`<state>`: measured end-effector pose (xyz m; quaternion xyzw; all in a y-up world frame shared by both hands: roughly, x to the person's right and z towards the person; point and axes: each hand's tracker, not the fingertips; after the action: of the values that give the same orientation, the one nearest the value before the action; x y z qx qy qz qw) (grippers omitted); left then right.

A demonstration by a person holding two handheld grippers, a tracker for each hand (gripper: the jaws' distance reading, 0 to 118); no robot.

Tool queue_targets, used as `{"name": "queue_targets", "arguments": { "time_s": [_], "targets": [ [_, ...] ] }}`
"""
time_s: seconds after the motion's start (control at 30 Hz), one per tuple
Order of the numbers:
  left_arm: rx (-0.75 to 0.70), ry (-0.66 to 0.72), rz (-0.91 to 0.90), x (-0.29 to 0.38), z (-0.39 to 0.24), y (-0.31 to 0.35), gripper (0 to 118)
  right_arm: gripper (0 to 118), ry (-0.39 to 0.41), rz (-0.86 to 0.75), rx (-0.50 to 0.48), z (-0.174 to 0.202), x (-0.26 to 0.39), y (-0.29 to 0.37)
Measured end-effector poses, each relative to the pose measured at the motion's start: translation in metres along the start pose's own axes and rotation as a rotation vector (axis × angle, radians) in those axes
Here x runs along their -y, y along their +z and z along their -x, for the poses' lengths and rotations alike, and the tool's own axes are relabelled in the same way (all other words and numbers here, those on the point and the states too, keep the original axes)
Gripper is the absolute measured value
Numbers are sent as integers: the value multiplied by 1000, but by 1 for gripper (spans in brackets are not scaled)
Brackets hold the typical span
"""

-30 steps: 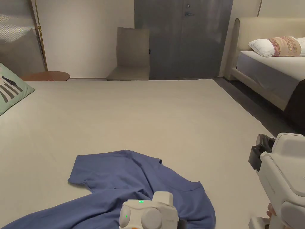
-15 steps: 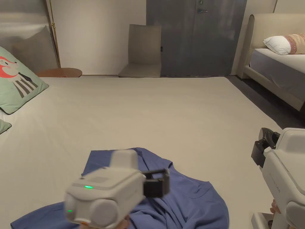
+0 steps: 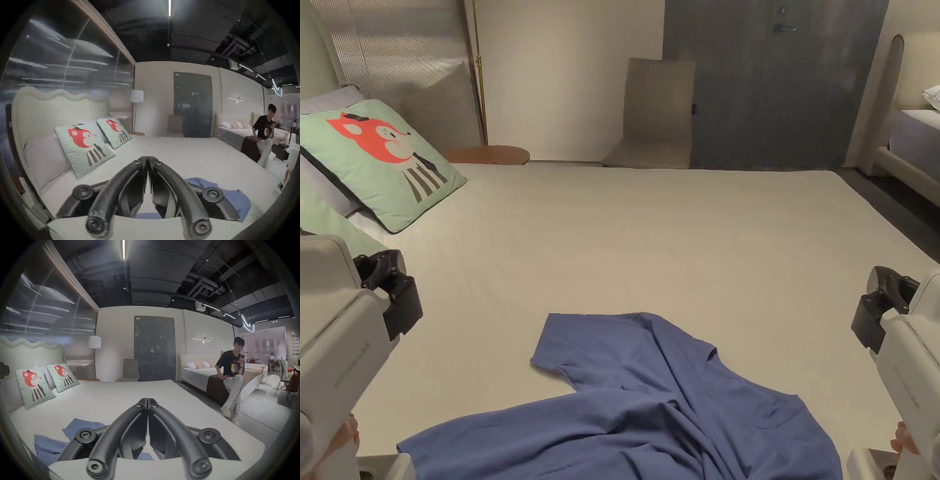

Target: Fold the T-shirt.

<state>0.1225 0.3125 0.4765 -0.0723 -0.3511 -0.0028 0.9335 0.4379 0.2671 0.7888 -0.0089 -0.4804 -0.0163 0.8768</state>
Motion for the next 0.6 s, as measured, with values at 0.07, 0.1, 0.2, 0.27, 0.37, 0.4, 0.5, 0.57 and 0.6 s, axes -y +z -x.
{"name": "queue_targets", "arguments": {
  "time_s": [0.07, 0.1, 0.2, 0.27, 0.37, 0.4, 0.5, 0.57, 0.6],
  "targets": [
    [-3, 42, 50, 11, 7, -10, 0, 0, 2, 2, -7, 4, 1, -1],
    [-2, 45, 113, 17, 12, -21, 0, 0, 7, 5, -11, 6, 2, -2],
    [-7, 84, 287, 49, 24, -54, 0, 0, 16, 22, -20, 10, 7, -5],
    [-6, 124, 430, 76, 37, -80, 0, 0, 30, 38, -22, 13, 12, -7],
    [-38, 163, 647, 120, 52, -113, 44, 0, 39, 71, -23, 15, 21, -11],
    [-53, 173, 713, 137, 55, -123, 76, 0, 42, 83, -21, 15, 24, -13],
    [-67, 213, 774, 169, 61, -137, 106, 0, 56, 114, -18, 18, 32, -18],
    [-77, 252, 823, 185, 64, -150, 101, 0, 66, 137, -15, 19, 38, -23],
    [-80, 267, 837, 190, 65, -154, 98, 0, 66, 147, -15, 20, 41, -24]
  ]
}}
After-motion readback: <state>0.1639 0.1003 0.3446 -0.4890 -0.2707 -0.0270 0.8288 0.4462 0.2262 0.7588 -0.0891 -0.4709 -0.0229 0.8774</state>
